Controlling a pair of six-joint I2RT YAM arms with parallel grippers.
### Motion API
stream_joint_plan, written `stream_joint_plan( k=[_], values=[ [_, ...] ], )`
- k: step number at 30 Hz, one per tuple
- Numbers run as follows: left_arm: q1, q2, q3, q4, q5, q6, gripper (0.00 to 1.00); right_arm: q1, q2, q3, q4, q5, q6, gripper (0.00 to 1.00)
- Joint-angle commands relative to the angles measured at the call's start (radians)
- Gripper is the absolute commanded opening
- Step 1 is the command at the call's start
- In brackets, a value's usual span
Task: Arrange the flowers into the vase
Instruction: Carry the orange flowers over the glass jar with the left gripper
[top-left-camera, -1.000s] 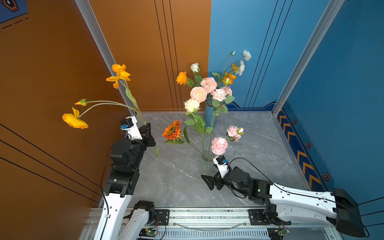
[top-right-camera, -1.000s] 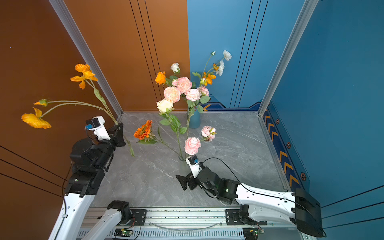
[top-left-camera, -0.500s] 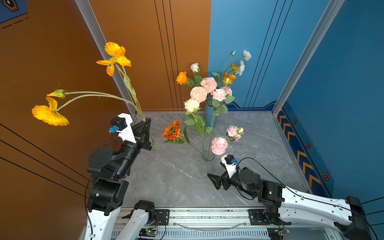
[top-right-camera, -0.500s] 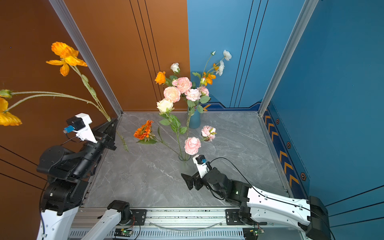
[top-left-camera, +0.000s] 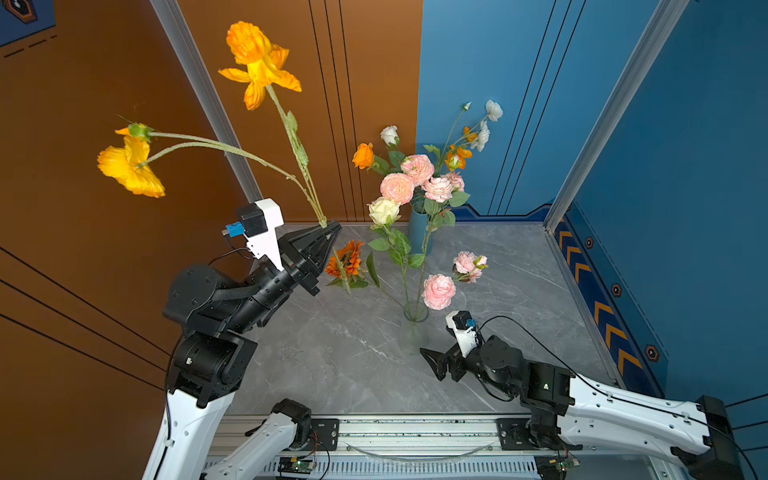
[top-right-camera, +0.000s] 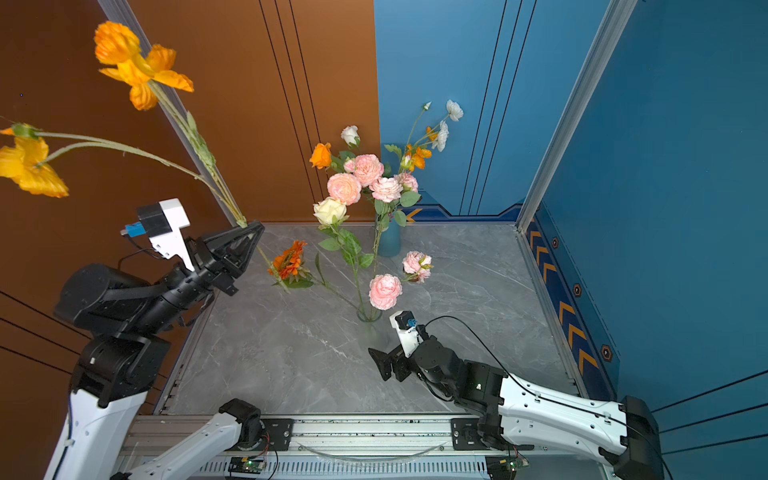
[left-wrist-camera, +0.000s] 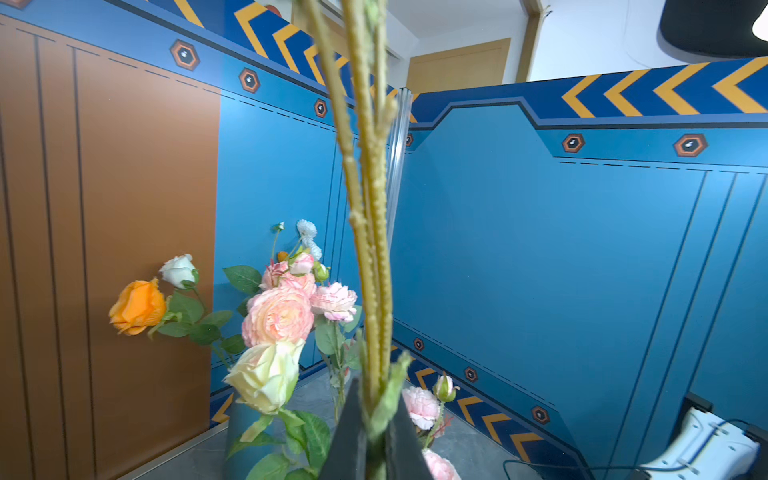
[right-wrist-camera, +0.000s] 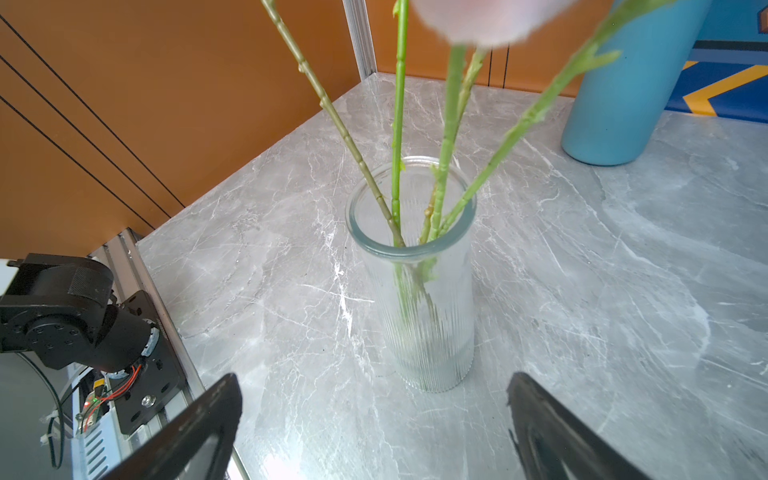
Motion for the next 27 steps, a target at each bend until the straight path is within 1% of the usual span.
stream_joint_plan(
  k=[1, 4, 6, 7, 8, 10, 13, 15, 18, 19, 24, 27],
  values=[
    [-0.072, 0.017, 0.02, 0.047, 0.047, -0.032, 0.0, -0.003, -0.027, 0.02, -0.046, 0.035, 0.002, 1.0],
    [-0.16, 0.038, 0.019, 0.071, 0.008, -0.015, 0.0, -0.005, -0.051, 0.014, -0.052, 0.046, -0.002, 1.0],
    [-0.228, 0.056, -0.017, 0.122, 0.002, 0.007, 0.0, -0.008, -0.065, 0.01, -0.052, 0.052, -0.008, 1.0],
    [-0.271, 0.063, -0.049, 0.154, -0.018, 0.039, 0.0, -0.009, -0.071, 0.008, -0.053, 0.054, -0.012, 1.0],
    [-0.313, 0.068, -0.08, 0.18, -0.039, 0.085, 0.0, -0.012, -0.075, 0.006, -0.053, 0.054, -0.015, 1.0],
    [-0.407, 0.068, -0.159, 0.238, -0.111, 0.215, 0.0, -0.015, -0.085, 0.003, -0.056, 0.054, -0.017, 1.0],
    [-0.508, 0.074, -0.275, 0.344, -0.188, 0.375, 0.0, -0.013, -0.102, -0.008, -0.043, 0.028, -0.032, 1.0],
    [-0.538, 0.09, -0.319, 0.392, -0.225, 0.432, 0.0, -0.011, -0.112, -0.014, -0.024, 0.001, -0.054, 1.0],
    [-0.552, 0.125, -0.371, 0.464, -0.258, 0.463, 0.0, -0.003, -0.119, -0.009, -0.006, -0.011, -0.087, 1.0],
    [-0.556, 0.136, -0.41, 0.496, -0.272, 0.475, 0.0, -0.004, -0.121, -0.006, -0.008, -0.003, -0.092, 1.0],
    [-0.576, 0.162, -0.53, 0.691, -0.378, 0.491, 0.0, -0.009, -0.12, 0.006, -0.03, 0.014, -0.102, 1.0],
    [-0.577, 0.179, -0.569, 0.761, -0.409, 0.481, 0.0, -0.012, -0.12, 0.011, -0.039, 0.008, -0.102, 1.0]
  ],
)
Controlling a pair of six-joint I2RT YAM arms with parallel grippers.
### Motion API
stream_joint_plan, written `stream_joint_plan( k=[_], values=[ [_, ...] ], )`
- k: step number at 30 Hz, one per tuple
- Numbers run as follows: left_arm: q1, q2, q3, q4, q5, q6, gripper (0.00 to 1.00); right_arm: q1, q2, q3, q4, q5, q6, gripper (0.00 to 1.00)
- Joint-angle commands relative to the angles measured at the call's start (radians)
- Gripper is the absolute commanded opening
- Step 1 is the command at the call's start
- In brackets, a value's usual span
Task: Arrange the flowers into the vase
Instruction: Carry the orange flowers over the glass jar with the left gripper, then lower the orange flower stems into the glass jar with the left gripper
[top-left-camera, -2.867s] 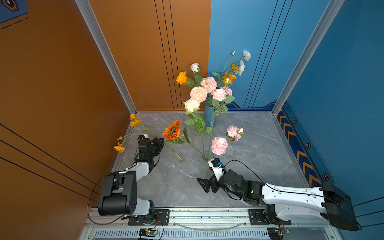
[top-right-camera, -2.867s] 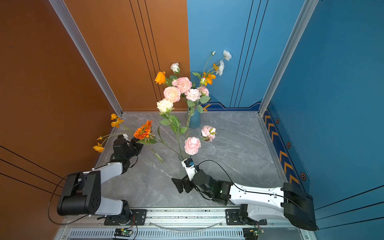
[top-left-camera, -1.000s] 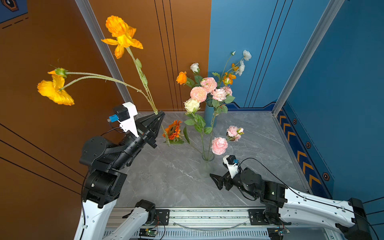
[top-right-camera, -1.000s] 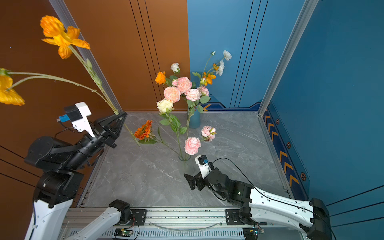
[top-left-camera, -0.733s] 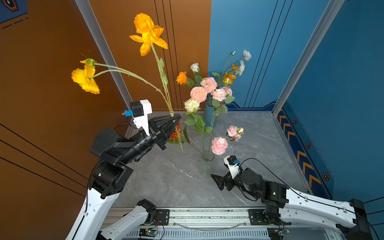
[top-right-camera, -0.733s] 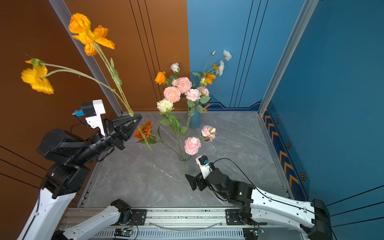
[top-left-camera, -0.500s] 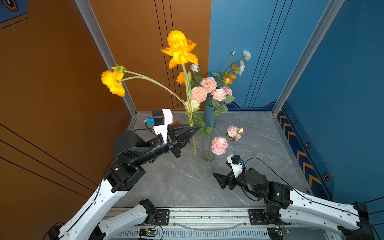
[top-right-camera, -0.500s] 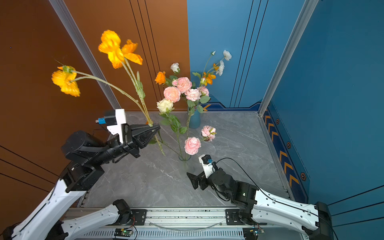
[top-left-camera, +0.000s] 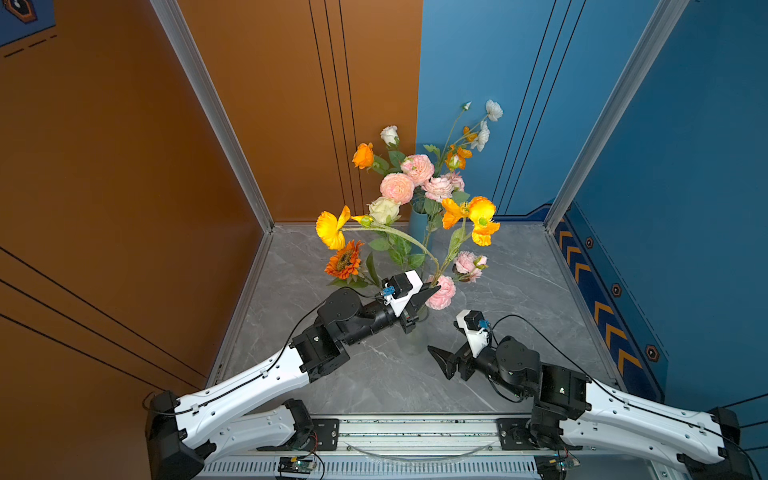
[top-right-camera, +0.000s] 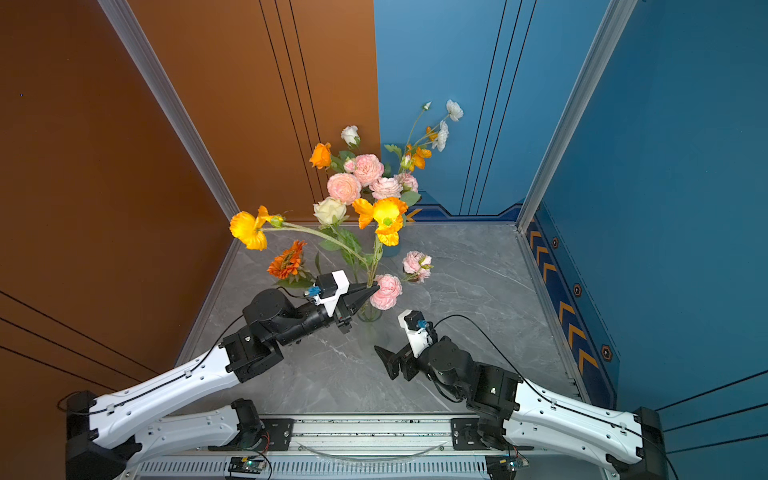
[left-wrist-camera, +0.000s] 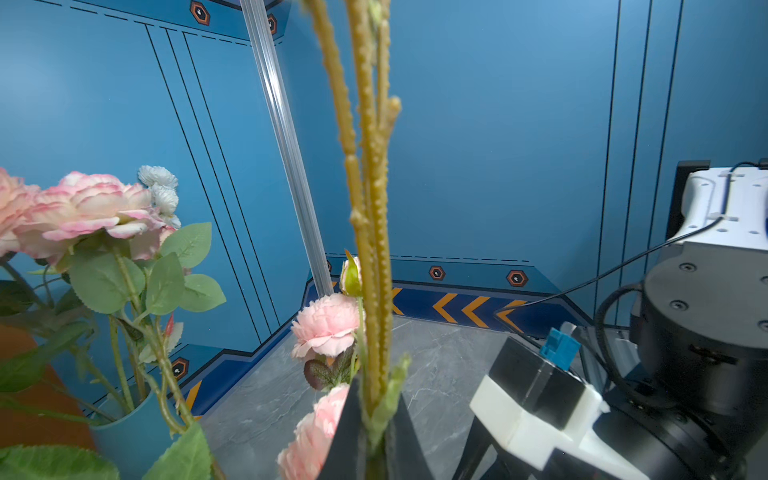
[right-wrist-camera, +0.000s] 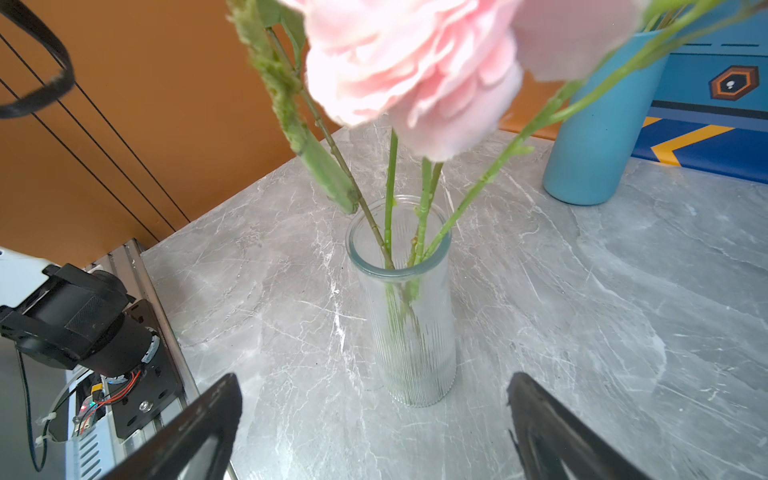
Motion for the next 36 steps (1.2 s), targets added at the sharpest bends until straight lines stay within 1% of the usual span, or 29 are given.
stream_joint_plan(
  k=[1, 4, 8, 14, 20, 23, 25, 31, 34, 36],
  values=[
    [-0.01, 0.011, -0.027, 0.184, -0.077, 0.017, 0.0, -0.007, -0.008, 0.013, -0.019, -0.003, -0.023, 1.0],
    [-0.02, 0.031, -0.054, 0.248, -0.107, 0.003, 0.0, -0.014, -0.007, 0.019, -0.028, -0.007, -0.022, 1.0],
    [-0.032, 0.037, -0.091, 0.276, -0.127, -0.019, 0.0, -0.02, -0.009, 0.021, -0.035, -0.012, -0.021, 1.0],
    [-0.058, 0.031, -0.192, 0.352, -0.155, -0.037, 0.0, -0.051, 0.004, 0.031, -0.041, -0.056, -0.023, 1.0],
    [-0.067, 0.02, -0.299, 0.434, -0.164, -0.036, 0.0, -0.067, 0.038, 0.05, -0.054, -0.086, -0.031, 1.0],
    [-0.067, 0.027, -0.345, 0.485, -0.169, -0.017, 0.0, -0.07, 0.046, 0.057, -0.063, -0.081, -0.046, 1.0],
    [-0.067, 0.037, -0.37, 0.517, -0.169, -0.006, 0.03, -0.076, 0.044, 0.058, -0.068, -0.073, -0.056, 1.0],
    [-0.067, 0.073, -0.408, 0.567, -0.179, 0.005, 0.05, -0.097, 0.028, 0.053, -0.056, -0.068, -0.085, 1.0],
    [-0.059, 0.102, -0.422, 0.601, -0.191, 0.011, 0.07, -0.103, 0.029, 0.052, -0.042, -0.057, -0.101, 1.0],
    [-0.052, 0.131, -0.439, 0.655, -0.193, 0.01, 0.1, -0.111, 0.032, 0.058, -0.044, -0.059, -0.107, 1.0]
  ],
)
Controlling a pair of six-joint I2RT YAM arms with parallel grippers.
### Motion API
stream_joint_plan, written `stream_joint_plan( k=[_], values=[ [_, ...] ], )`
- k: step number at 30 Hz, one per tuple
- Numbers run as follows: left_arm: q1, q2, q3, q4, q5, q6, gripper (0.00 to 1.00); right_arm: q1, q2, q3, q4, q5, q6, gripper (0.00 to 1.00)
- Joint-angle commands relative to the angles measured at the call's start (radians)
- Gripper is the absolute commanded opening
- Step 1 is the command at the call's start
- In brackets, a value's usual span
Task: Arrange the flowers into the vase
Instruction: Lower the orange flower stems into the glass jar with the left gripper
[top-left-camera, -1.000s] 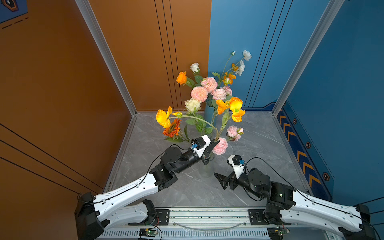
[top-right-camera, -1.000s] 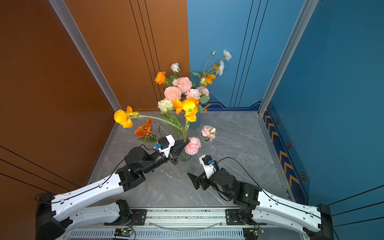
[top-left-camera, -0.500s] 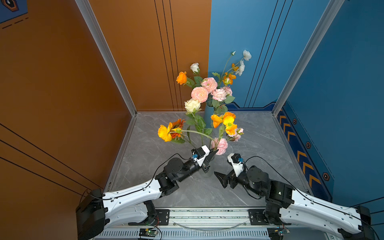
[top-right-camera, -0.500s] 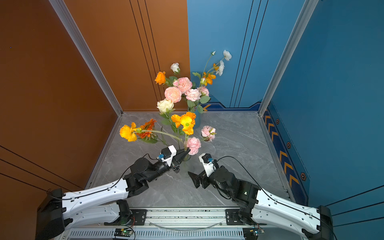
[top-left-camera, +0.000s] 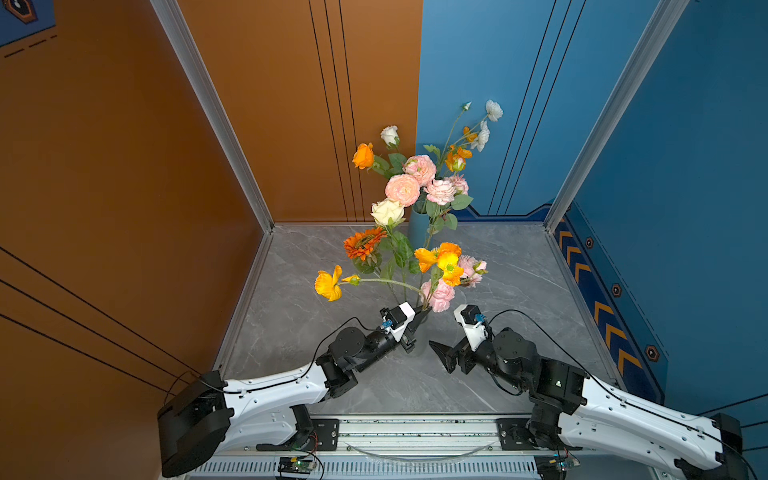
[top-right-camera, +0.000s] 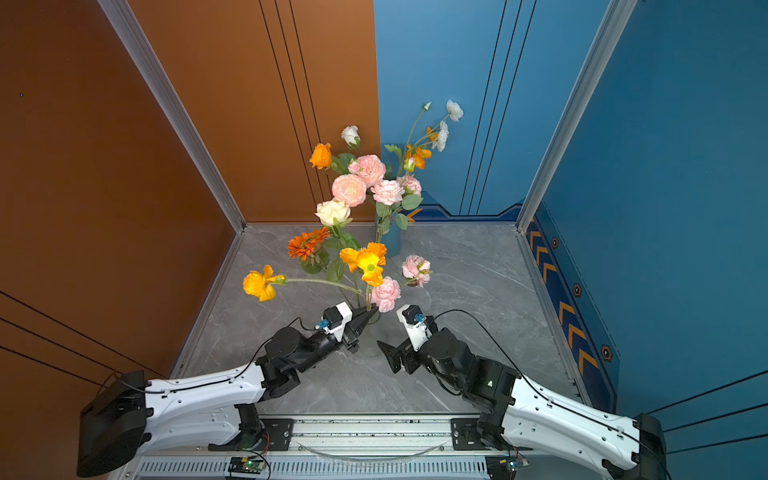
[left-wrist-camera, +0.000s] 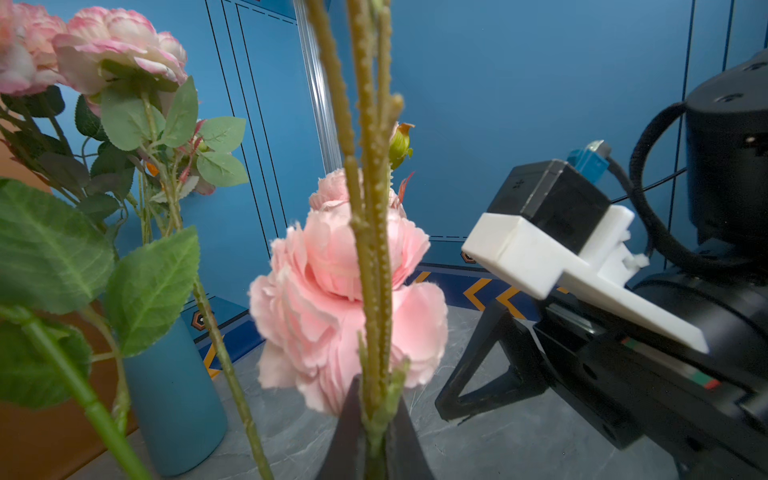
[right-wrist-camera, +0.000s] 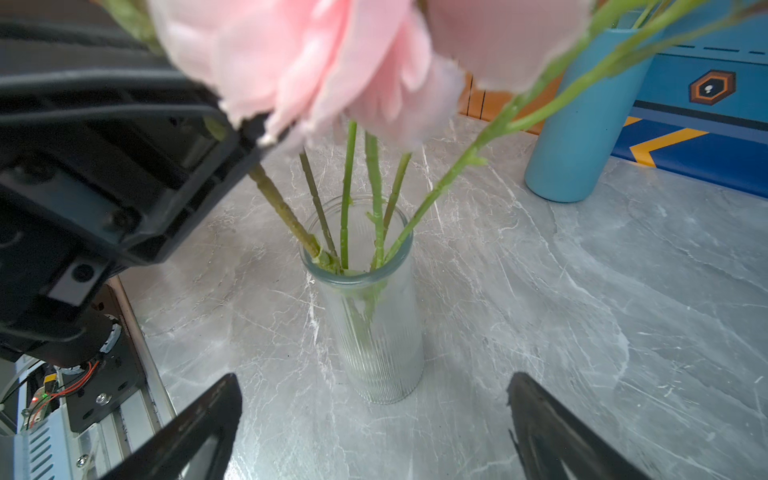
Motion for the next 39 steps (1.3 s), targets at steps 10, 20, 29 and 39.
stream_joint_plan(
  k=[10, 20, 29, 39],
  values=[
    [0.009, 0.075, -0.075, 0.199, -0.037, 0.004, 0.24, -0.034, -0.006, 0.041, -0.04, -0.003, -0.04, 1.0],
    [0.011, 0.031, -0.088, 0.196, -0.047, -0.006, 0.44, -0.053, -0.005, 0.04, -0.04, -0.018, -0.038, 1.0],
    [0.01, -0.045, -0.085, 0.131, -0.052, -0.019, 0.25, -0.064, 0.001, 0.035, -0.039, -0.023, -0.033, 1.0],
    [0.041, 0.052, -0.049, 0.094, -0.072, -0.058, 0.03, -0.079, 0.025, 0.041, -0.031, -0.046, -0.032, 1.0]
  ],
)
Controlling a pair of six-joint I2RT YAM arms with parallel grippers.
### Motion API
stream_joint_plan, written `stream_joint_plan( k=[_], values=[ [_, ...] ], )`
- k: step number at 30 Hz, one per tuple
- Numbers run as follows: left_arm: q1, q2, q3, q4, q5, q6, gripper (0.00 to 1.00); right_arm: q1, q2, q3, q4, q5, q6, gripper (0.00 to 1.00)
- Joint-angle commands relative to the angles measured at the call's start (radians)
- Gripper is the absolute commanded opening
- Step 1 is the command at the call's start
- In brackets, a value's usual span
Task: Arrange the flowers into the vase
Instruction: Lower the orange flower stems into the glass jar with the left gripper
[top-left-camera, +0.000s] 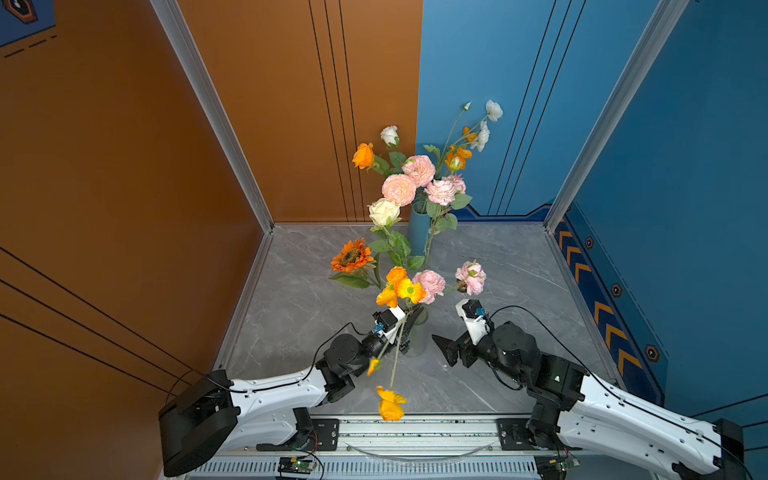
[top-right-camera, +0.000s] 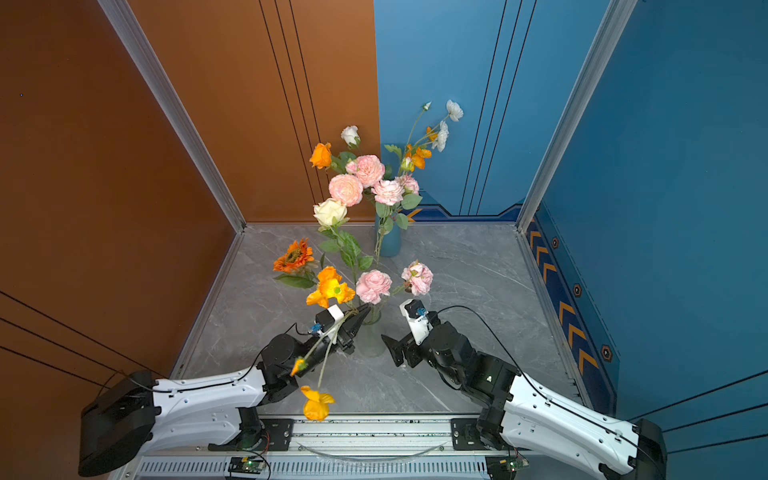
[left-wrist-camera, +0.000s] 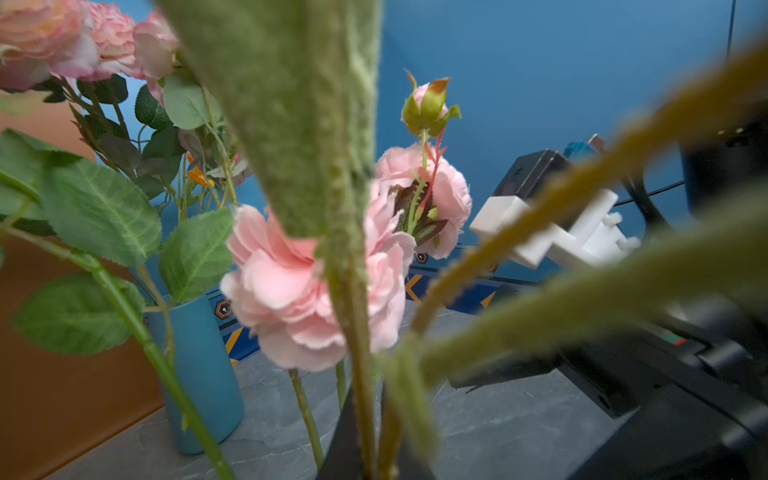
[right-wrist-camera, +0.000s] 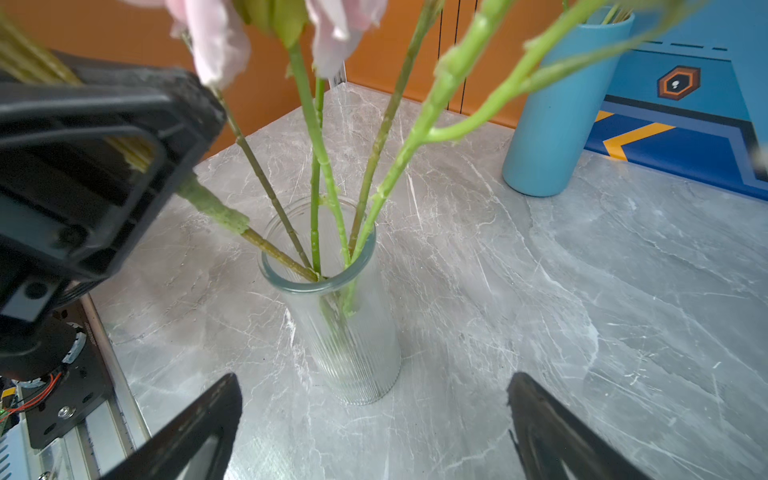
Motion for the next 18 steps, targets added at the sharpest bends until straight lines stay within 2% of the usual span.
stream_joint_plan(
  k=[1, 6, 7, 11, 15, 18],
  values=[
    [0.019, 0.046, 0.033, -0.02, -0.019, -0.035, 0.03, -0.006, 0.002, 0.024, -0.011, -0.016, -0.012, 1.0],
    [0.029, 0.07, 0.041, -0.032, -0.029, -0.052, 0.19, -0.011, -0.008, 0.018, -0.011, -0.016, -0.01, 1.0],
    [0.032, 0.067, 0.041, -0.039, -0.027, -0.055, 0.27, -0.013, -0.01, 0.016, -0.012, -0.017, -0.011, 1.0],
    [0.036, 0.032, 0.025, -0.066, 0.012, -0.05, 0.68, -0.024, -0.01, 0.01, -0.009, -0.025, -0.012, 1.0],
    [0.041, -0.037, 0.026, -0.163, 0.034, -0.035, 0.96, -0.037, -0.01, 0.001, 0.002, -0.038, -0.012, 1.0],
    [0.048, -0.088, 0.024, -0.239, 0.056, -0.015, 0.98, -0.051, -0.008, -0.002, 0.01, -0.048, -0.012, 1.0]
  ],
)
